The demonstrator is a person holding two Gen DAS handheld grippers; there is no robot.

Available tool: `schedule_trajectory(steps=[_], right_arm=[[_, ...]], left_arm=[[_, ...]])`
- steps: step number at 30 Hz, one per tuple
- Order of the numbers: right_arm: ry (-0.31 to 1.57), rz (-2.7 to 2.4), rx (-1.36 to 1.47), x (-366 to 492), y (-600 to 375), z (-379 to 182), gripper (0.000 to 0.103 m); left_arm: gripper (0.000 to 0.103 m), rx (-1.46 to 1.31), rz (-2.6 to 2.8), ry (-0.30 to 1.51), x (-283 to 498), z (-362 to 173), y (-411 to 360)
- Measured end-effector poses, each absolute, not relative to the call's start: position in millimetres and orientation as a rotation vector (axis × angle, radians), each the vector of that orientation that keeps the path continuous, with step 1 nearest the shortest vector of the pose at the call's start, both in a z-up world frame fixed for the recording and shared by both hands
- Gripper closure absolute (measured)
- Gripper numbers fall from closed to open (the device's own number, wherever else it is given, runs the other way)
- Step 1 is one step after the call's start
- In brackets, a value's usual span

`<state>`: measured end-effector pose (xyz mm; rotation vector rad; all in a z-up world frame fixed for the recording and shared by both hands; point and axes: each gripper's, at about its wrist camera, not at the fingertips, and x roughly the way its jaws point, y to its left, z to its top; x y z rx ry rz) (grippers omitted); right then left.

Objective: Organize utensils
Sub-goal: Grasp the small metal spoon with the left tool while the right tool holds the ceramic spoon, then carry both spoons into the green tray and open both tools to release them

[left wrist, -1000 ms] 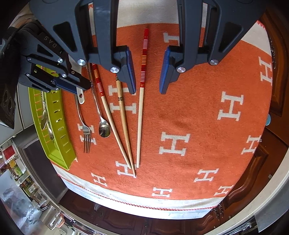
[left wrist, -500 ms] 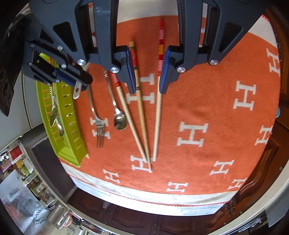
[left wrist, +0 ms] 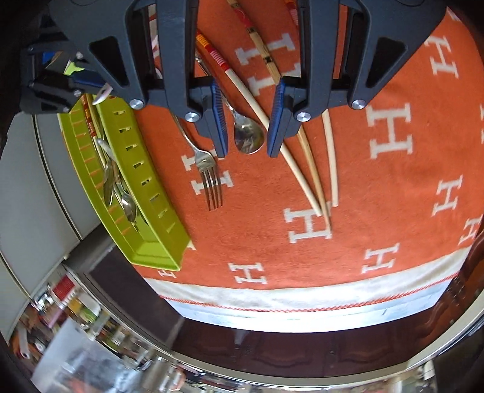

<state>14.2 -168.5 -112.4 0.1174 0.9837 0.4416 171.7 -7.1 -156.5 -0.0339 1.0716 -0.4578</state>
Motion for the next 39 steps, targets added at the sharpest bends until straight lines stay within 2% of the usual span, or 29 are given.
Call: schedule_trajectory(steps=[6,19,20,22,29,39], right_arm=[[0.982,0.434,0.129,9.9,-172.2,-109.8,0.093],[0.997,0.416,0.149,20.1,-174.9,-114.5,0.094],[0.997,0.416,0.151,20.3,-175.0,-114.8,0.094],[0.995,0.414,0.156,20.9,-175.3,-115.1,0.094],[0.968,0.404,0.192,18.2,-180.8,-111.5,0.094],[0.871,0.383,0.234,-2.4,-196.1,-80.9,0.098]], left_arm=[[0.080,0.078,-0.497,1.077,183.3,-168.4,-12.4],[0.080,0.110,-0.670,1.066,180.6,-184.5,-12.8],[0.081,0.084,-0.671,1.068,182.4,-185.5,-9.7],[0.099,0.044,-0.650,1.068,182.8,-186.8,-2.3],[0.102,-0.077,-0.616,1.048,166.6,-178.7,11.6],[0.103,-0.096,-0.639,0.952,121.2,-119.6,14.6]])
